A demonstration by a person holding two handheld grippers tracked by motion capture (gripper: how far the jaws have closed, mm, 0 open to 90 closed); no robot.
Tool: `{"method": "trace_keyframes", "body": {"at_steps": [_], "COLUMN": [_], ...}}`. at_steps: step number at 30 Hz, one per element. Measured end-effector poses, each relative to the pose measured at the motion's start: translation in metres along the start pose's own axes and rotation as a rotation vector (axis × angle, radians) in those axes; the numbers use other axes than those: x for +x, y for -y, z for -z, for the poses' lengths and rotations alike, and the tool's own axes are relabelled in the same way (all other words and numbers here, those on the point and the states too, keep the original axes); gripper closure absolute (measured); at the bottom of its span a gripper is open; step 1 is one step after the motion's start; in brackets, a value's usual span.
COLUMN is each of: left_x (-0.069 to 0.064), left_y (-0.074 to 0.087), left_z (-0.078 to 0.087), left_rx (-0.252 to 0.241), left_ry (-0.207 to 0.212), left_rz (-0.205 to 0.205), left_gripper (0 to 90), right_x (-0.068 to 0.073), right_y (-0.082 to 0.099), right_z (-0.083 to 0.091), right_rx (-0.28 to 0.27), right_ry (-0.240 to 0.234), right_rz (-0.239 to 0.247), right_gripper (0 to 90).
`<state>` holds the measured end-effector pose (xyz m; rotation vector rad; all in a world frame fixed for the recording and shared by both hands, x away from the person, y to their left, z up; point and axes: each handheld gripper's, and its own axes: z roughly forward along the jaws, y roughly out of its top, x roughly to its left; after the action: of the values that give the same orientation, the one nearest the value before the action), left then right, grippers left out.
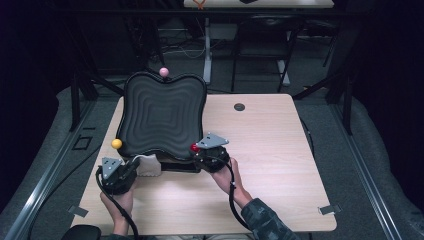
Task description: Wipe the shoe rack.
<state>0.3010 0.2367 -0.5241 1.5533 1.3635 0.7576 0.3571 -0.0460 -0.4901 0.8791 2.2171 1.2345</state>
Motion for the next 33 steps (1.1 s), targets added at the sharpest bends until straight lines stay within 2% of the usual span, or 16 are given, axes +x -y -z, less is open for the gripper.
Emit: {"method": "trace_keyframes", "body": {"at_steps": [9,15,23,29,33], "left_x": [-0.014,-0.033,-0.059,-0.073,-0.082], "left_y": [-0.006,-0.008,0.001,0.003,0.004], "left_z": [-0.018,-0.024,-0.020,-0.017,-0.016], "left_rx": [0.009,0.024,0.026,0.024,0.027], "left_ry": [0.091,0.150,0.201,0.227,0.253], "left_rz": [0.016,-0.018,-0.043,-0.066,-0.088], "left_gripper": [84.8,84.7,84.7,84.7,84.6], "right_x": [-0.001,-0.002,-0.004,-0.005,-0.006], "right_y": [0.000,0.000,0.000,-0.001,-0.002], "right_z": [0.000,0.000,0.000,0.001,0.001], "right_rx": [0.003,0.002,0.001,0.006,0.012], "right_ry": [-0.010,-0.013,-0.036,-0.034,-0.049], "right_rz": [0.002,0.000,-0.007,-0.009,-0.018], "right_gripper": [59.7,59.7,59.7,59.7,59.6]}}
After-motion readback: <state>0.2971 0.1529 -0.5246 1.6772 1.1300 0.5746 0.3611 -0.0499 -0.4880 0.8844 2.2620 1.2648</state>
